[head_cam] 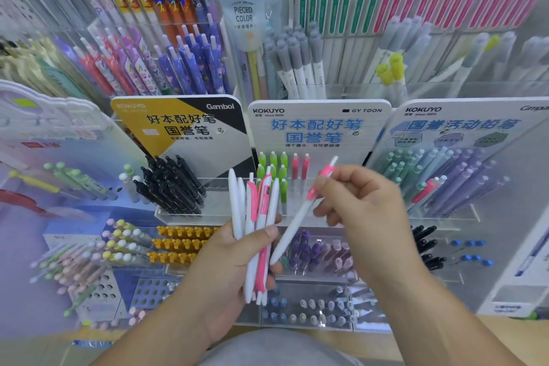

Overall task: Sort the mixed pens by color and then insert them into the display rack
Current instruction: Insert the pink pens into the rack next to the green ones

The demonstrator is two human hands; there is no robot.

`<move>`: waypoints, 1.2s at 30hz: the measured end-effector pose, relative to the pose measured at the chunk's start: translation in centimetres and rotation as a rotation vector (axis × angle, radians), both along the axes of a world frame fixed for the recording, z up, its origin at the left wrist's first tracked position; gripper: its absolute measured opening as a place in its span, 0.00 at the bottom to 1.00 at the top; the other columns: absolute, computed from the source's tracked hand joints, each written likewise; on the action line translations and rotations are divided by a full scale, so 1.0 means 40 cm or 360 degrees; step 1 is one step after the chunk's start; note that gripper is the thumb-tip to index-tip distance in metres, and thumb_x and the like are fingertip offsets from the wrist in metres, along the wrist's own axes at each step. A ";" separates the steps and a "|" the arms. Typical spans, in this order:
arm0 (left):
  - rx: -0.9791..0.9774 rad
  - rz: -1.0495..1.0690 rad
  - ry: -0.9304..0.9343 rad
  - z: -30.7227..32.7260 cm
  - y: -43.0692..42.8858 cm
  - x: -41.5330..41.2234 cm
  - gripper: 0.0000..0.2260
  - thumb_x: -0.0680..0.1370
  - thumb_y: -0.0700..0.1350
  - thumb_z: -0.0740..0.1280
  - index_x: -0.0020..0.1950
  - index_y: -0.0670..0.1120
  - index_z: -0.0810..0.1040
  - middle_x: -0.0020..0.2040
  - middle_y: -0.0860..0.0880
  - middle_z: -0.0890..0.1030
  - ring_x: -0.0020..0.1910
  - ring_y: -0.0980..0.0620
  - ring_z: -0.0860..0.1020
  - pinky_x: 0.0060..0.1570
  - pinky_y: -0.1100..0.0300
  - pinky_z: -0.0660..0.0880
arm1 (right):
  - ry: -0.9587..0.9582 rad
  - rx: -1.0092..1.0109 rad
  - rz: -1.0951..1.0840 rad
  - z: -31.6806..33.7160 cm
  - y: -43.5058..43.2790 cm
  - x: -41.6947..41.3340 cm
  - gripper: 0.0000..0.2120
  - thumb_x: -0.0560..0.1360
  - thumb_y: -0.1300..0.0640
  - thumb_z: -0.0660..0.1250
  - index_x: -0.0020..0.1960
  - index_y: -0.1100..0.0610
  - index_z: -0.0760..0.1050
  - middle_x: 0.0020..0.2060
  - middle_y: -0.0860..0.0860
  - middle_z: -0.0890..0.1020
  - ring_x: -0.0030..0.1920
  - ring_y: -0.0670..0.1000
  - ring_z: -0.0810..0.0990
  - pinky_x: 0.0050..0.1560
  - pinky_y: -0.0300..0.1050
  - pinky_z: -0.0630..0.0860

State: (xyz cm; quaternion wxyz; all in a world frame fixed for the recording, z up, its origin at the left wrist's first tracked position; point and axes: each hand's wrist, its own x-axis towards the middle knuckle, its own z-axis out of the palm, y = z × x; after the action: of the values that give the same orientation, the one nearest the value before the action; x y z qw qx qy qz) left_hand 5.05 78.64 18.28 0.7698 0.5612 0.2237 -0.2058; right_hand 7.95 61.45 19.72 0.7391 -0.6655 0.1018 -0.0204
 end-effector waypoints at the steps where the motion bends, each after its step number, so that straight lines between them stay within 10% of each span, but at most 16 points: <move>1: -0.0027 0.0015 0.0003 0.000 0.001 0.001 0.19 0.68 0.44 0.73 0.57 0.42 0.82 0.36 0.42 0.79 0.30 0.48 0.75 0.27 0.56 0.73 | -0.0073 -0.0010 -0.0065 0.008 -0.012 0.007 0.03 0.75 0.65 0.71 0.43 0.60 0.81 0.31 0.53 0.82 0.31 0.48 0.80 0.31 0.39 0.74; 8: -0.0098 0.0097 -0.0016 -0.003 0.018 0.000 0.19 0.70 0.42 0.71 0.61 0.41 0.80 0.38 0.41 0.79 0.29 0.49 0.75 0.27 0.57 0.71 | -0.0516 -0.0781 -0.0251 -0.012 -0.085 0.066 0.07 0.77 0.59 0.71 0.51 0.47 0.79 0.41 0.44 0.84 0.42 0.48 0.84 0.48 0.44 0.81; 15: -0.0095 0.0126 -0.0019 -0.006 0.025 0.001 0.21 0.69 0.42 0.71 0.61 0.40 0.78 0.38 0.40 0.79 0.30 0.47 0.75 0.29 0.56 0.73 | -0.0785 -0.1448 -0.0140 -0.051 -0.061 0.079 0.06 0.76 0.59 0.71 0.54 0.54 0.81 0.40 0.41 0.81 0.38 0.43 0.79 0.44 0.37 0.76; 36: -0.0111 0.0112 -0.0029 -0.011 0.038 -0.004 0.21 0.68 0.43 0.71 0.60 0.40 0.78 0.40 0.40 0.79 0.32 0.47 0.76 0.30 0.54 0.75 | -0.0594 -0.1535 -0.0048 -0.163 -0.023 0.116 0.08 0.77 0.59 0.68 0.56 0.55 0.81 0.44 0.48 0.86 0.44 0.53 0.83 0.44 0.51 0.80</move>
State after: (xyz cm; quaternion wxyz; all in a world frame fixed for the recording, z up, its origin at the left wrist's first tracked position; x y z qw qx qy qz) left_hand 4.88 80.17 17.82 0.7976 0.5277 0.2290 -0.1813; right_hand 12.59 60.54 13.20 0.3536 -0.9140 -0.0431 -0.1940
